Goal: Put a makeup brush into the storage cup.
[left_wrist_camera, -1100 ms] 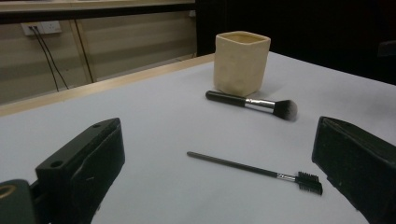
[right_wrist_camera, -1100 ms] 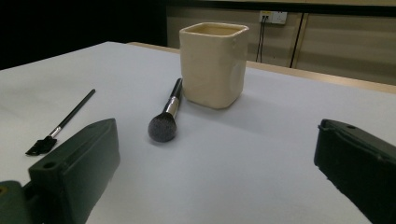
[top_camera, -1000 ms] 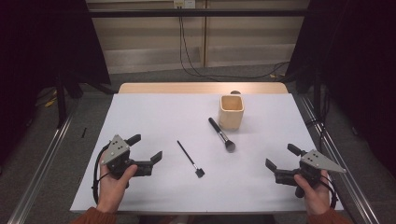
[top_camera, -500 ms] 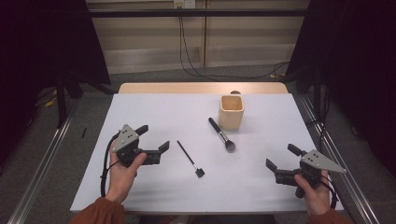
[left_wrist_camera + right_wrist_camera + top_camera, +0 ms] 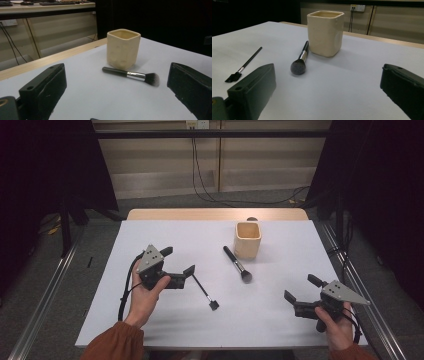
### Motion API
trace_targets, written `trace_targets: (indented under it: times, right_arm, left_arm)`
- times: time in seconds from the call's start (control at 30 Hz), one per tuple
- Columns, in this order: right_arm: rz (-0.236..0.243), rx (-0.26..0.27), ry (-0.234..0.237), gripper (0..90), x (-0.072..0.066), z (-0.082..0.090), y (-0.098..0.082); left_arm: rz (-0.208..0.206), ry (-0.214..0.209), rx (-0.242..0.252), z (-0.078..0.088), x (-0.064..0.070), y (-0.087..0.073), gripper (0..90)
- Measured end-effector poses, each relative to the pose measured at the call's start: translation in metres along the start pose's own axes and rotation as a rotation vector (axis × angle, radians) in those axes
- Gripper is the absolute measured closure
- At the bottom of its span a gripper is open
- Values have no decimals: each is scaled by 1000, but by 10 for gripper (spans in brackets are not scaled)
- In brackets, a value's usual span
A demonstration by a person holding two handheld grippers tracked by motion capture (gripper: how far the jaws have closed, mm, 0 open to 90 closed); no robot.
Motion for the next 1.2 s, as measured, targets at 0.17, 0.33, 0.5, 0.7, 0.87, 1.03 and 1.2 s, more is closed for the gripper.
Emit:
trace_targets:
  times: [0.17, 0.33, 0.5, 0.7, 0.87, 1.03, 1.2]
  right_arm:
    - [-5, 0, -2, 0, 0, 0, 0]
    - [-5, -1, -1, 0, 0, 0, 0]
    - [-4, -2, 0, 0, 0, 0, 0]
    - [-3, -3, 0, 0, 0, -1, 0]
    - [1, -6, 1, 0, 0, -1, 0]
    - [0, -6, 3, 0, 0, -1, 0]
    - [2, -6, 2, 0, 0, -1, 0]
  left_arm:
    - [3, -7, -18, -11, -3, 4, 24]
    - [8, -30, -33, -17, -6, 7, 25]
    - [21, -32, -34, -27, -11, 9, 24]
    - [28, -18, -59, -38, -19, 9, 24]
    - [28, -16, -63, -44, -23, 14, 22]
    - [25, -23, -67, -53, -25, 19, 22]
    - [16, -31, -78, -61, -25, 29, 22]
Point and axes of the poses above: each handheld gripper's, and its own axes: z roughly backward along the jaws, y roughly out of its top, x roughly to its right, the point moved 2 cm from there along -z, roughly forward along the jaws, and after that the axes turned 15 degrees about -x, right-handed, at the moved point
